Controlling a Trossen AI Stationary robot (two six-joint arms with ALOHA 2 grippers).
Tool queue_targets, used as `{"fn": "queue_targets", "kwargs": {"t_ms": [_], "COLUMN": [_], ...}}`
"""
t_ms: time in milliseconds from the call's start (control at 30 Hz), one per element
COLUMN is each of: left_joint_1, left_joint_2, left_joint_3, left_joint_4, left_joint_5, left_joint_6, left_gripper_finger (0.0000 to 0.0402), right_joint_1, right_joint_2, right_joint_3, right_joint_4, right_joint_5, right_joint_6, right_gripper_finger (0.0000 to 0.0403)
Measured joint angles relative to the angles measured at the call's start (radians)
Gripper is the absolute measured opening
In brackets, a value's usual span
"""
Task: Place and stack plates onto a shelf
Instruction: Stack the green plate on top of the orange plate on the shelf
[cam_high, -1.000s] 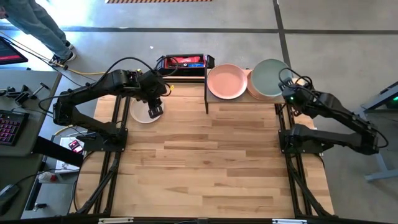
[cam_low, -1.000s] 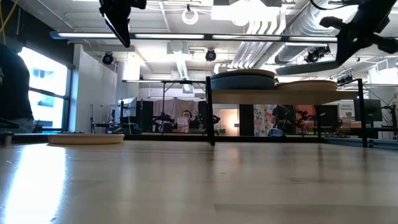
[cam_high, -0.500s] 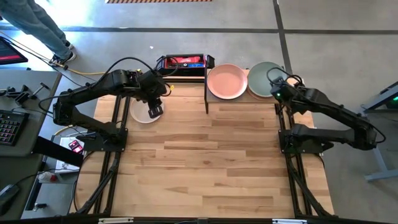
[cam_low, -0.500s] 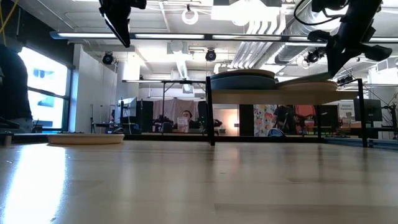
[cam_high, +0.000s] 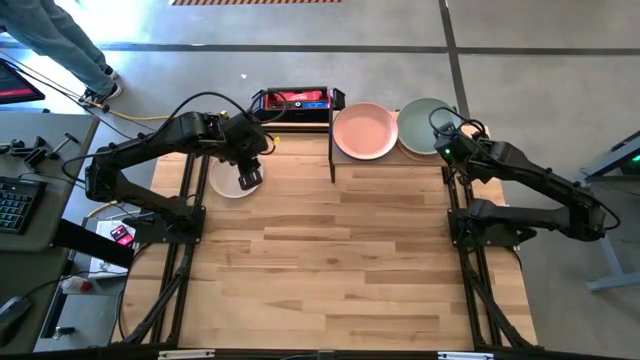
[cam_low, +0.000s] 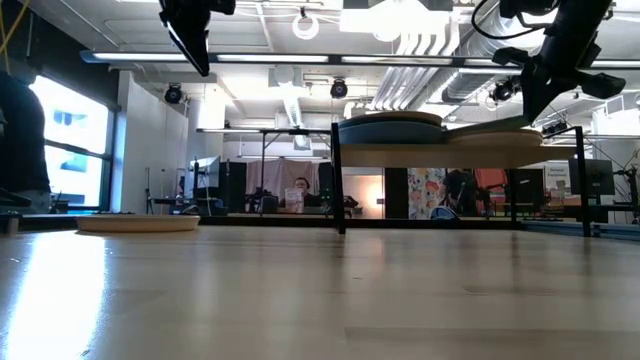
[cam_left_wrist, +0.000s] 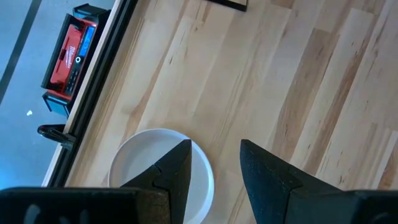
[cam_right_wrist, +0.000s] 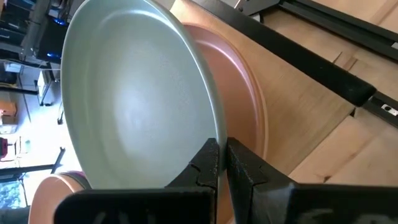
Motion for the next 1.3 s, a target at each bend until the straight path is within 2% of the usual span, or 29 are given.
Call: {"fn": "queue_targets", "kwargs": {"t_ms": [767,1100,1300], "left_joint_1": [0.0,0.0,0.0], "left_joint_2": [0.0,0.0,0.0], "left_joint_3": [0.0,0.0,0.0], "left_joint_4": [0.0,0.0,0.0], "left_joint_5": [0.0,0.0,0.0], "left_joint_6": [0.0,0.023,0.029], "left_gripper_finger": [0.0127,0.0127,0.0127], "right_joint_1": [0.0,0.0,0.0], "right_joint_2": [-0.001,-0.002,-0.003], "right_joint_3": [0.0,0.0,0.03], "right_joint_4": [-0.002,0.002,0.007], "right_joint_5": [-0.003,-0.027,-0.07], "right_joint_6": [-0.036,-0.045,-0.123], "right_gripper_finger": [0.0003,0.0082,0.0097]}}
